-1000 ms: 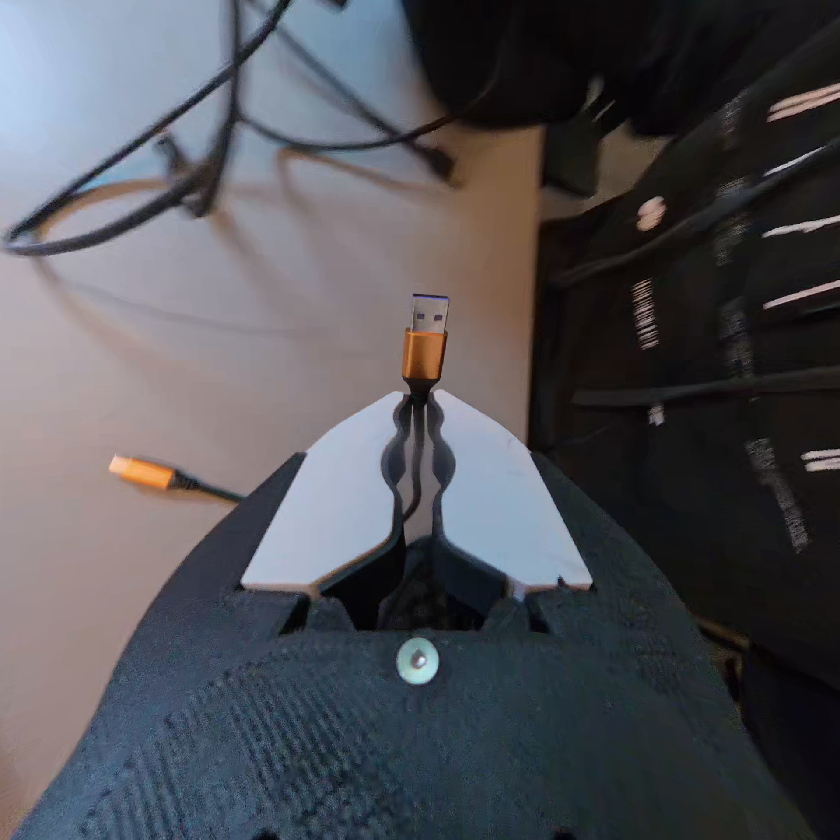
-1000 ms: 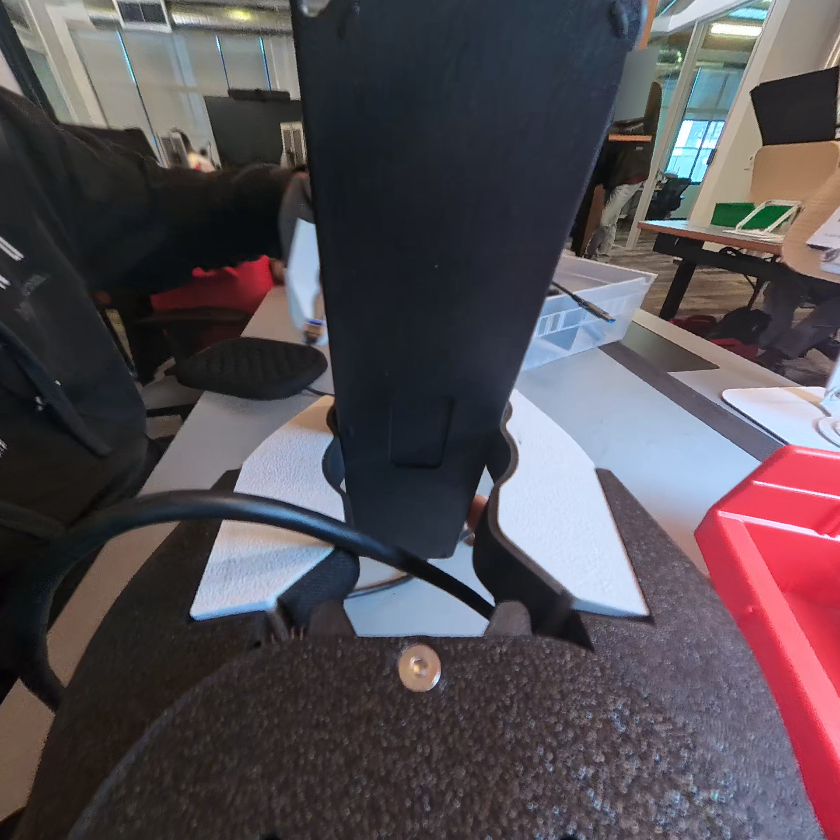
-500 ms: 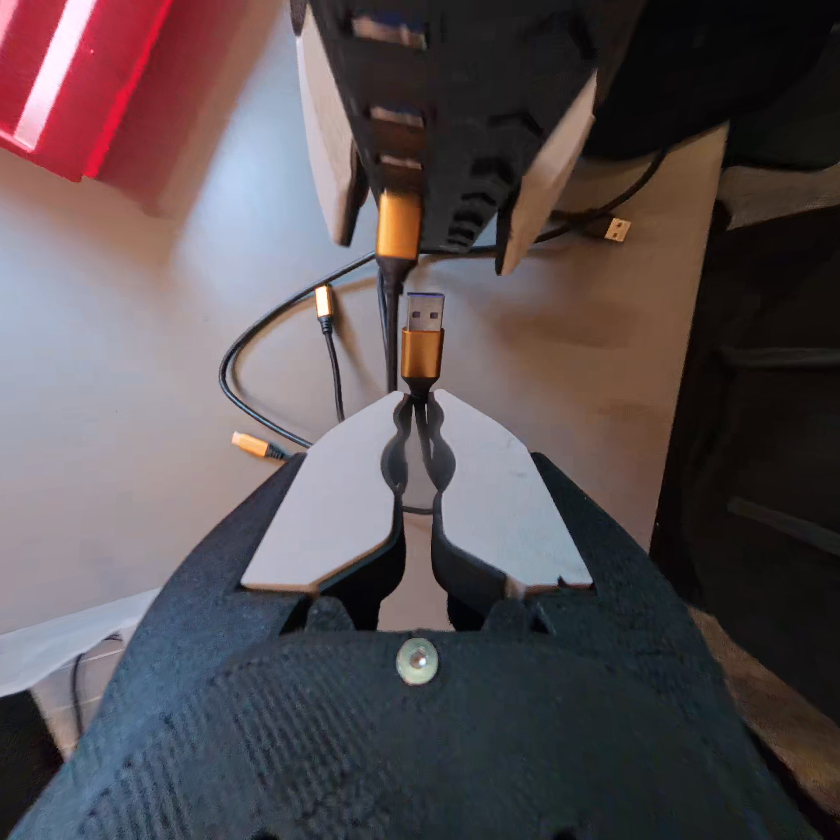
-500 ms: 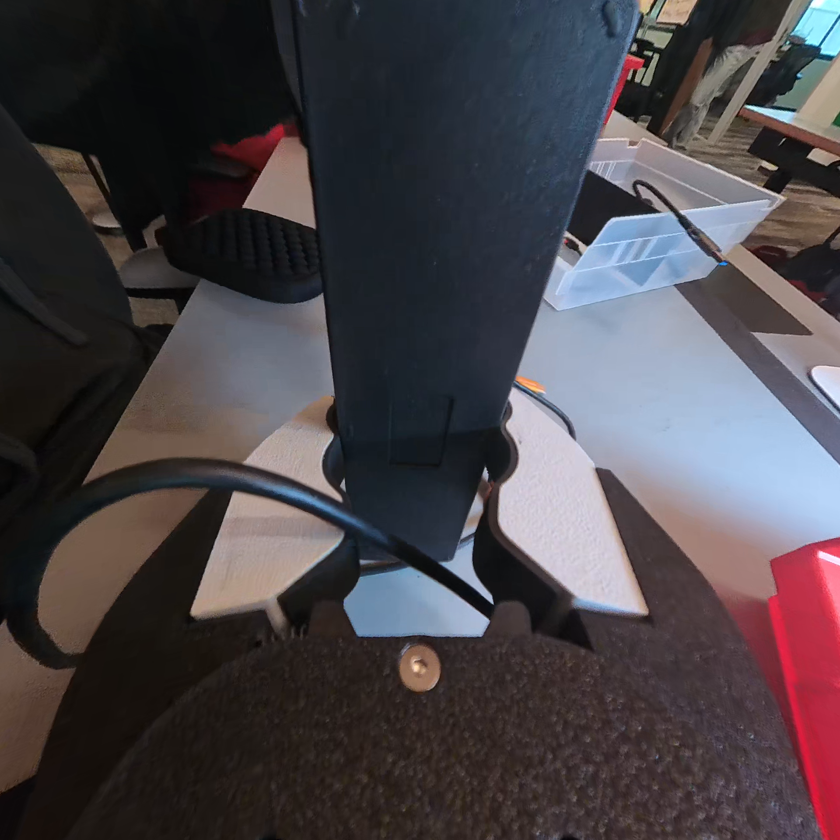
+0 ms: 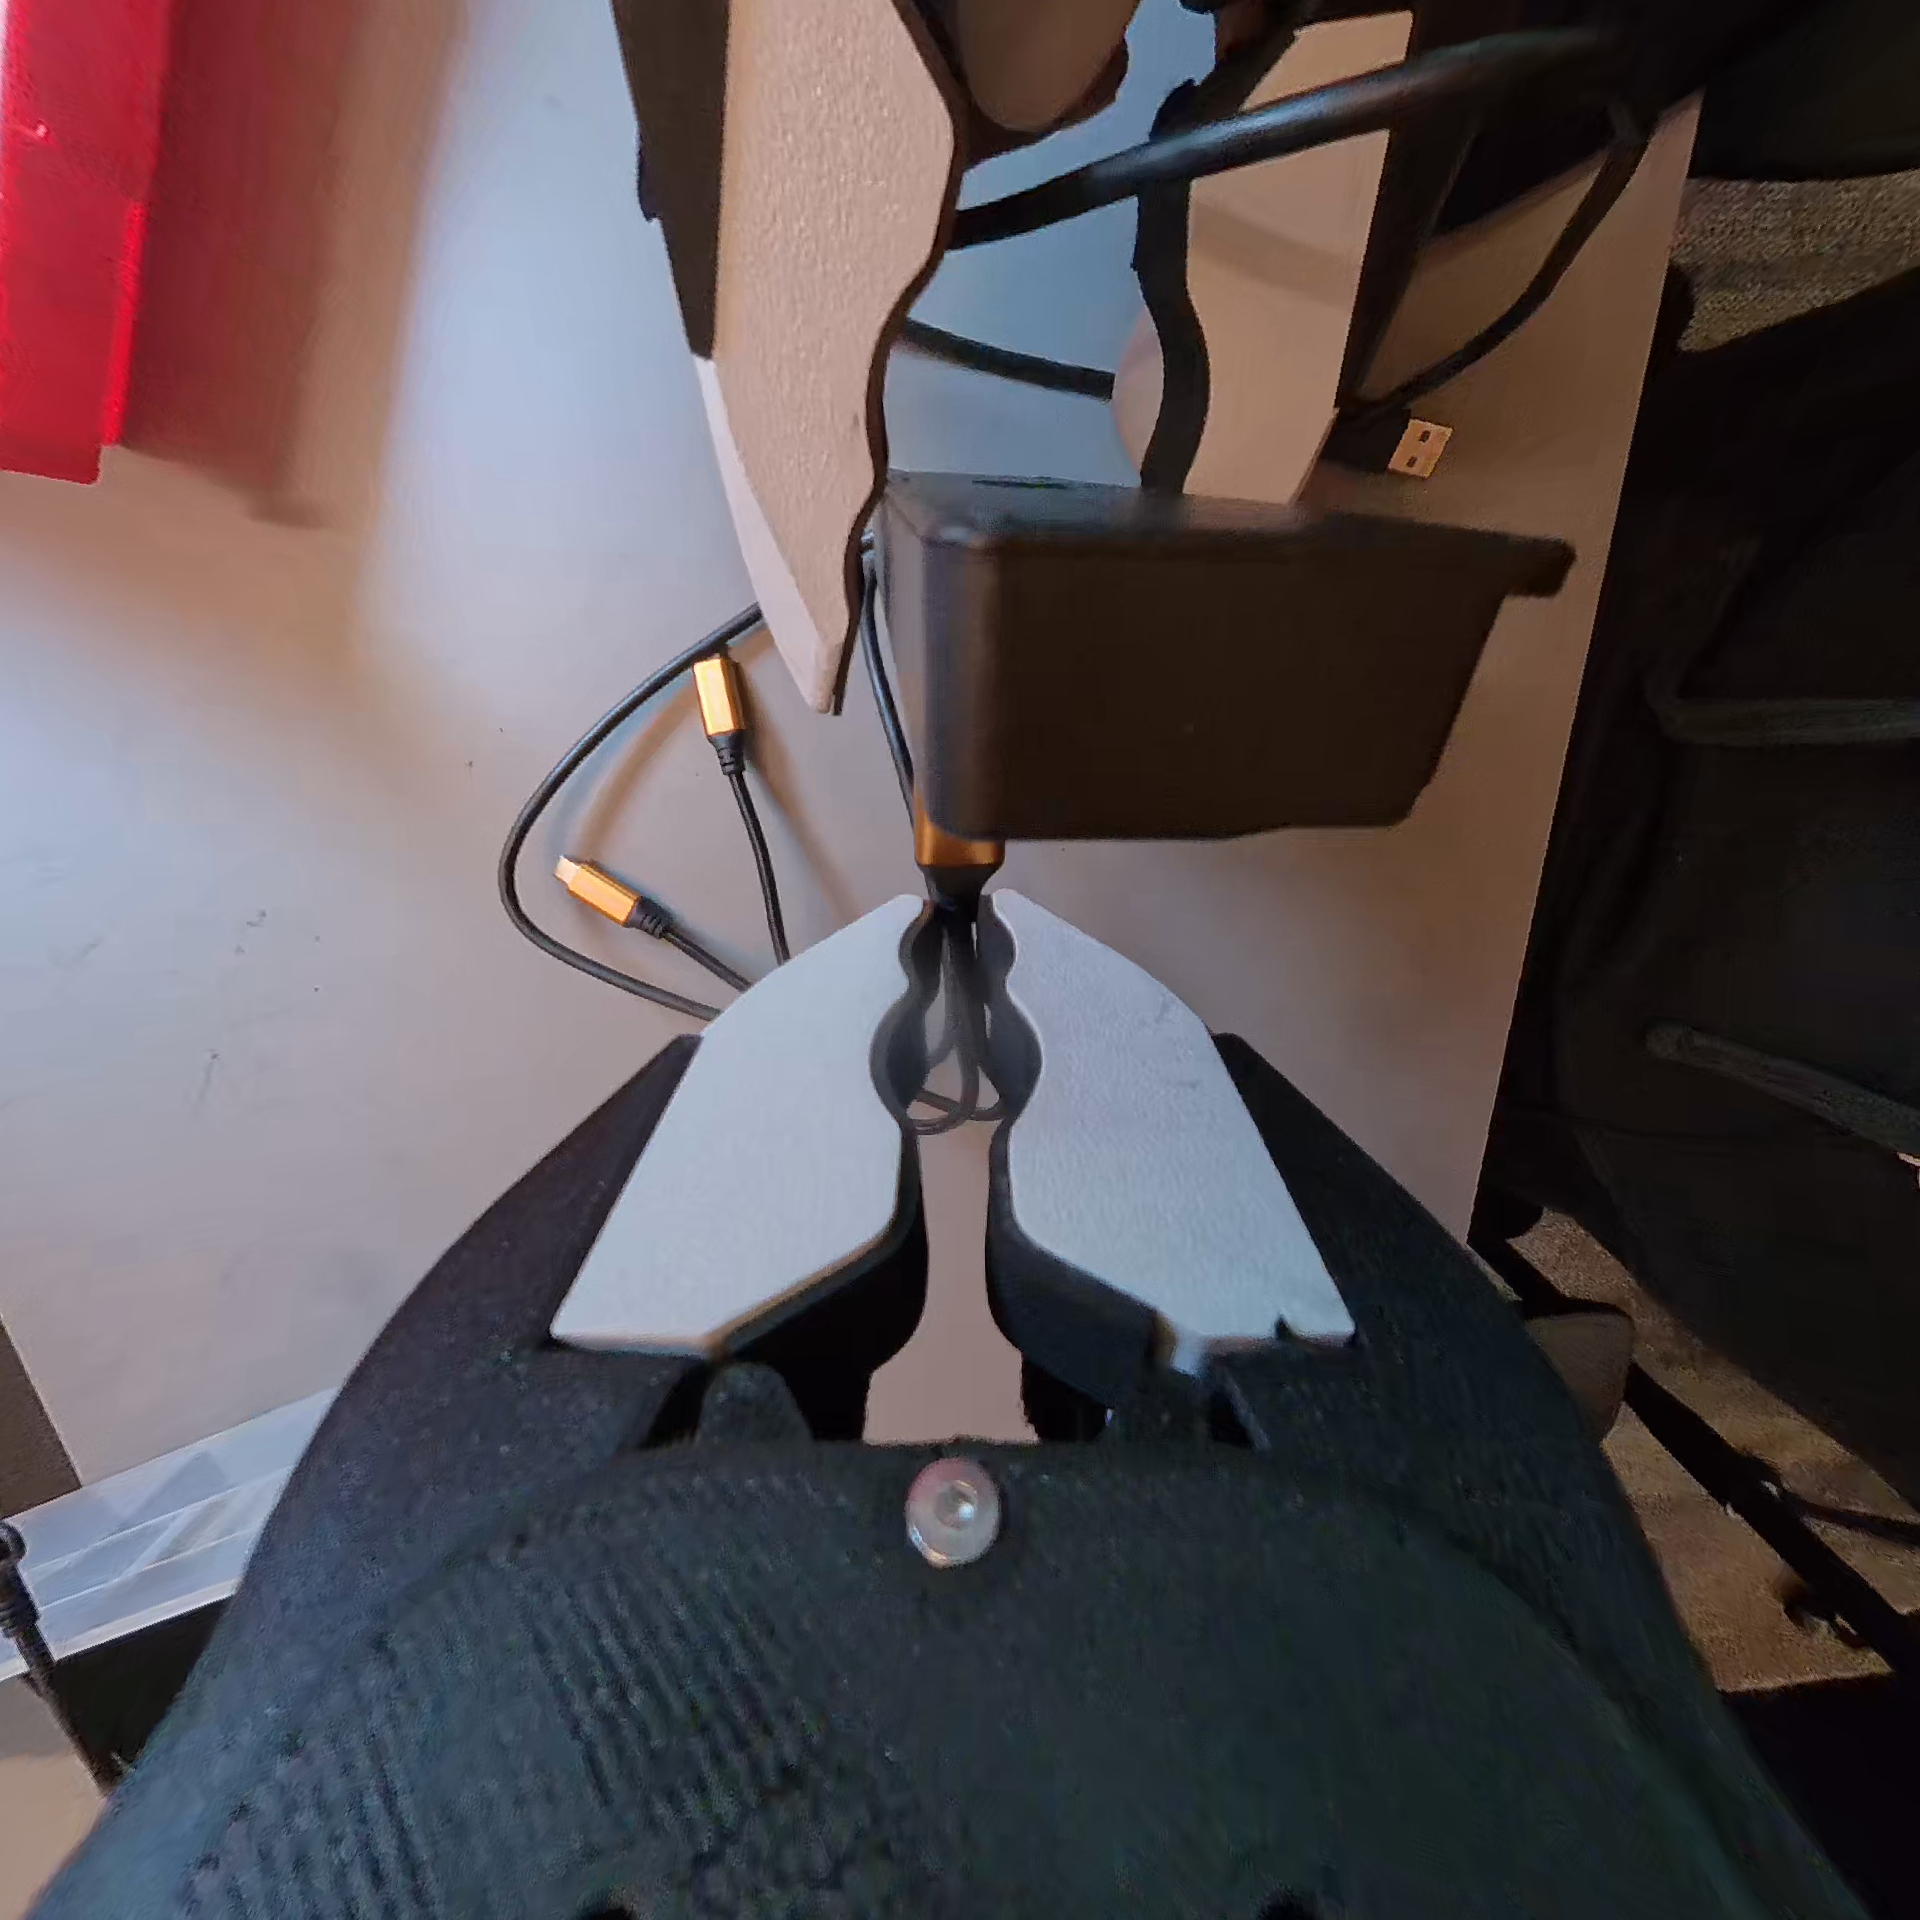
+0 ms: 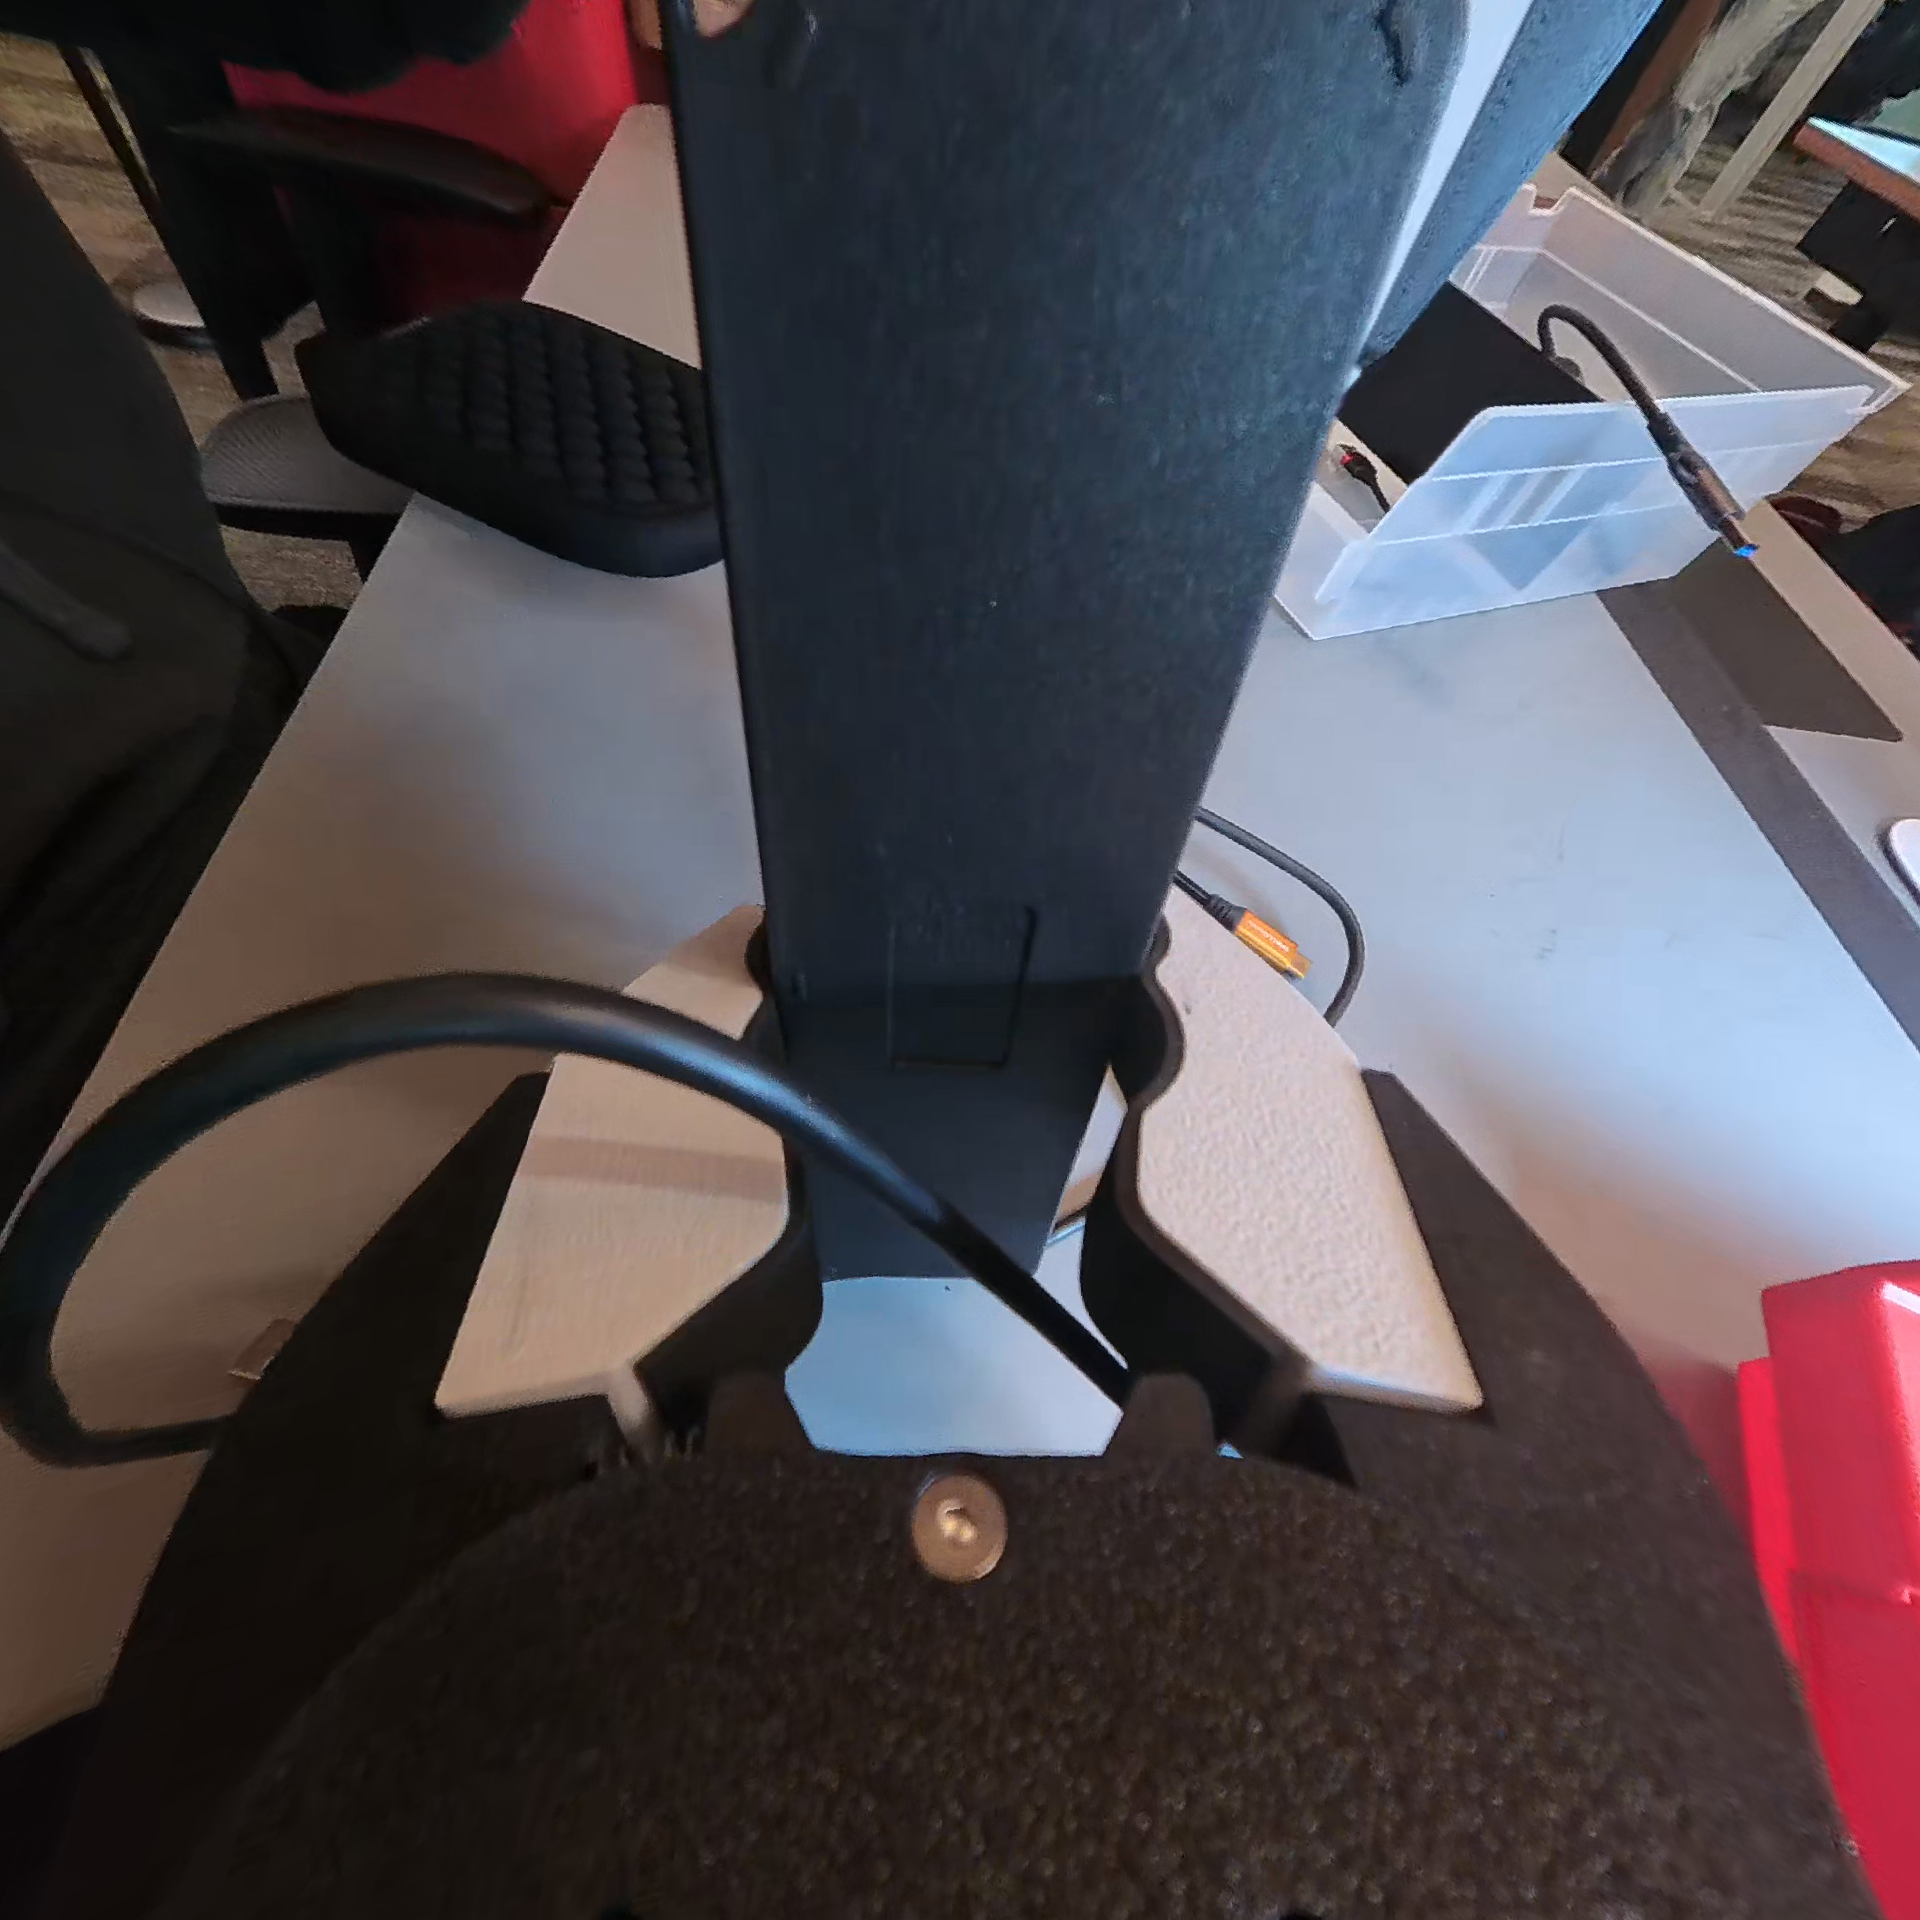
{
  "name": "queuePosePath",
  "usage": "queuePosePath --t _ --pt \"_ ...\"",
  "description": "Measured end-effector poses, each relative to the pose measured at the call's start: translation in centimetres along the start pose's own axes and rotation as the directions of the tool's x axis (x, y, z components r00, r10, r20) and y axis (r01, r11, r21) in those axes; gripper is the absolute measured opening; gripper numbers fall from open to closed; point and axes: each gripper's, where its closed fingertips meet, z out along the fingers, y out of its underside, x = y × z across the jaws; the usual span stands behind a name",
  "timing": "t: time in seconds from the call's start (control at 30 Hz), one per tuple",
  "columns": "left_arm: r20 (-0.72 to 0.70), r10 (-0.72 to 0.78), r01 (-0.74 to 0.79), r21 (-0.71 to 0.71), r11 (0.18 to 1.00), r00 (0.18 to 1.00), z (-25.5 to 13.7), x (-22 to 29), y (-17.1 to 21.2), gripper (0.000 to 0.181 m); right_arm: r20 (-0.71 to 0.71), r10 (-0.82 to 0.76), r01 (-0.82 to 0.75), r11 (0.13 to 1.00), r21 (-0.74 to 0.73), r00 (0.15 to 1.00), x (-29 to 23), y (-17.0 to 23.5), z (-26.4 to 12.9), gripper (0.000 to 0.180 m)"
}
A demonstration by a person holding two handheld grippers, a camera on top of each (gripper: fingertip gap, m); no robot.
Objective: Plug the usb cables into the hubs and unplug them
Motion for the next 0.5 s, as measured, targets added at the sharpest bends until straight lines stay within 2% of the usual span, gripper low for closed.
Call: queuePosePath --t 0.17,0.5 --pt "0.011 0.015 -0.015 -0.031 0.999 1.000 -0.1 0.0 0.1 0.006 -0.011 -0.018 0.018 0.999 -0.032 1.000 0.0 0.3 0.1 0.062" --pt "0.000 0.016 -0.016 0.039 0.999 1.000 -1.0 0.1 -0.3 0.006 -0.027 -0.028 0.026 0.998 -0.053 0.999 0.2 0.6 0.0 0.062"
